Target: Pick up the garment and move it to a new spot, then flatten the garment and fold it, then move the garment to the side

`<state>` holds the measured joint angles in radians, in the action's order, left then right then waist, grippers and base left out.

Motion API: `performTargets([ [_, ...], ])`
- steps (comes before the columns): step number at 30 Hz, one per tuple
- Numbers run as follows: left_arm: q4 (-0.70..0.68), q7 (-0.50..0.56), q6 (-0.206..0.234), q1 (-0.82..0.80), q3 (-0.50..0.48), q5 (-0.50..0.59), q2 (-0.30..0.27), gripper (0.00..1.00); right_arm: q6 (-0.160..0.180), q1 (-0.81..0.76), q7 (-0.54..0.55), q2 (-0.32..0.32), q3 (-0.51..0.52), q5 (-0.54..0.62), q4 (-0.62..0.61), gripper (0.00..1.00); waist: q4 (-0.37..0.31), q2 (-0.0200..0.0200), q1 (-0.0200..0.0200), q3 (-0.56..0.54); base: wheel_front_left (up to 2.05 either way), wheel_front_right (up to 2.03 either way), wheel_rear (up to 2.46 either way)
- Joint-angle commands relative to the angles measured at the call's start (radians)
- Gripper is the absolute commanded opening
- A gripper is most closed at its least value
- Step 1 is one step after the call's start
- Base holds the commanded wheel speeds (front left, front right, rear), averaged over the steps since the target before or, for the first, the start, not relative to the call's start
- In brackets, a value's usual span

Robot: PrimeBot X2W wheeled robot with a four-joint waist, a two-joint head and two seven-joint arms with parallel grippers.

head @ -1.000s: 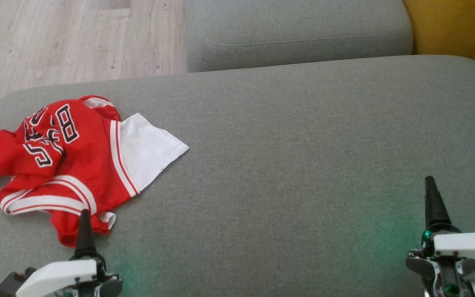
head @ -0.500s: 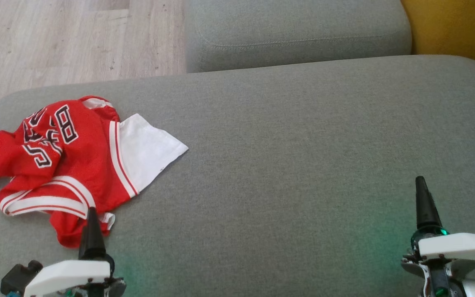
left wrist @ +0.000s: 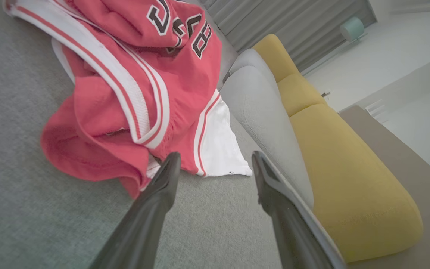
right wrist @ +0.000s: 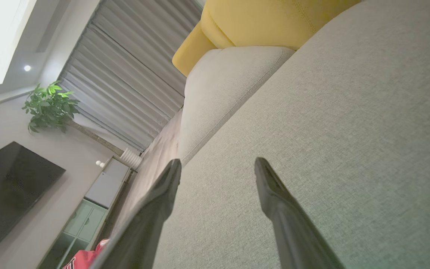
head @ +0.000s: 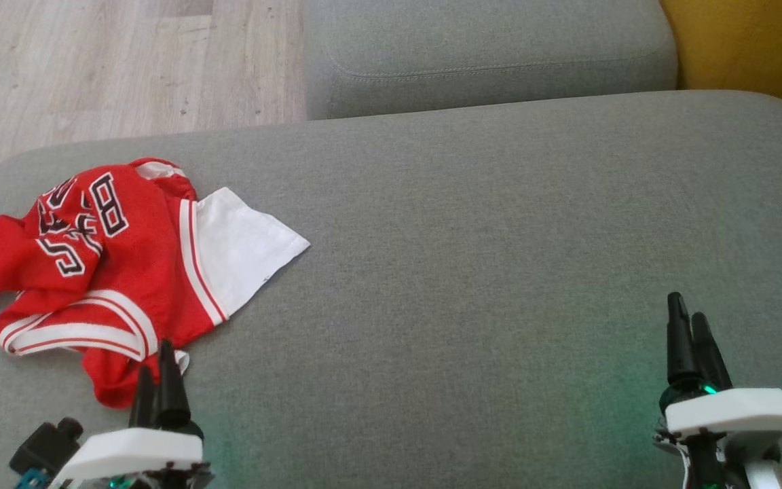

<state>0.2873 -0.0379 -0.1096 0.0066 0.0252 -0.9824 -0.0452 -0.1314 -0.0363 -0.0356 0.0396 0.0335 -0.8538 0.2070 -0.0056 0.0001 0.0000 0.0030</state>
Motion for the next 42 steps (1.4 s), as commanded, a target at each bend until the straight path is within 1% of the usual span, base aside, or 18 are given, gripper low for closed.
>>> performTargets([
  [1, -0.036, -0.015, -0.004, -0.022, -0.008, 0.043, -0.016, 1.00, 0.000, 0.021, -0.016, 0.007, -0.017, 0.047, -0.044, 1.00, 0.000, -0.0001, 0.0000, 0.000, 0.00, 0.00, 0.00],
  [12, -0.027, -0.047, -0.004, -0.013, 0.009, 0.194, -0.033, 1.00, 0.000, 0.011, -0.049, 0.008, -0.033, 0.212, -0.056, 1.00, -0.004, -0.0001, 0.0000, -0.002, 0.00, 0.00, 0.00],
  [14, -0.024, -0.050, -0.003, -0.012, 0.010, 0.207, -0.035, 1.00, 0.000, 0.010, -0.052, 0.008, -0.035, 0.227, -0.057, 1.00, -0.004, -0.0001, 0.0000, -0.002, 0.00, 0.00, 0.00],
  [24, -0.003, -0.080, 0.007, -0.008, 0.024, 0.342, -0.059, 1.00, 0.000, 0.007, -0.081, 0.008, -0.072, 0.377, -0.062, 1.00, -0.001, -0.0001, 0.0000, -0.003, 0.00, 0.00, 0.00],
  [34, 0.005, -0.109, 0.024, 0.003, 0.038, 0.466, -0.070, 1.00, 0.001, 0.000, -0.111, 0.009, -0.101, 0.519, -0.054, 1.00, 0.000, -0.0001, 0.0000, -0.005, 0.00, 0.00, 0.00],
  [42, 0.007, -0.132, 0.036, 0.005, 0.039, 0.559, -0.082, 1.00, 0.001, -0.004, -0.134, 0.009, -0.115, 0.576, -0.037, 1.00, 0.001, -0.0001, 0.0000, -0.003, 0.00, 0.00, 0.00],
])
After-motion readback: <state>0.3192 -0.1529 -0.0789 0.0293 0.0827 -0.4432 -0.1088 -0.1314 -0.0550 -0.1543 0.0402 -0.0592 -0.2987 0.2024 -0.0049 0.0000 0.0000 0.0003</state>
